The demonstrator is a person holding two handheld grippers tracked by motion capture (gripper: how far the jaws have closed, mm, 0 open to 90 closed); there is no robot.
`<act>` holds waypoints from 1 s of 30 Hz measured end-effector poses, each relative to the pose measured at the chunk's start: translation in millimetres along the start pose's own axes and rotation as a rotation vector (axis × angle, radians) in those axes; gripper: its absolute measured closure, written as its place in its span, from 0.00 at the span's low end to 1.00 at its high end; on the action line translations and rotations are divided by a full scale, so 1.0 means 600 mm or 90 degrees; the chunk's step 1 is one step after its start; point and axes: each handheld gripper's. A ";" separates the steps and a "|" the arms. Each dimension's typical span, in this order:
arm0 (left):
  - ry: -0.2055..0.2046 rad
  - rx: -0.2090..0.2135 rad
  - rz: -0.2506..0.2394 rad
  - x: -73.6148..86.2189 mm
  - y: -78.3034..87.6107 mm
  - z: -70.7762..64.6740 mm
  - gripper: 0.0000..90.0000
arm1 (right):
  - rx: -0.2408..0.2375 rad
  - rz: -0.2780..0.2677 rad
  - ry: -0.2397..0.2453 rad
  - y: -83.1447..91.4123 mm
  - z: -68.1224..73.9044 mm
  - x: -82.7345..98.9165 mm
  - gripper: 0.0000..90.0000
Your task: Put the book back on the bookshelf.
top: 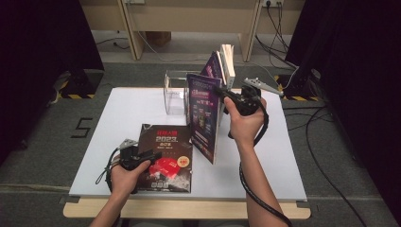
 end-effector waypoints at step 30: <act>0.002 -0.003 -0.002 0.005 0.005 0.005 0.55 | 0.008 -0.058 0.006 -0.005 0.012 -0.025 0.93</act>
Point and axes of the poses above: each handheld gripper's, and its own axes: y roughly backward along the jaws, x roughly out of its underside, z roughly to its left, and after that the axes turned 14 degrees about z, right-handed
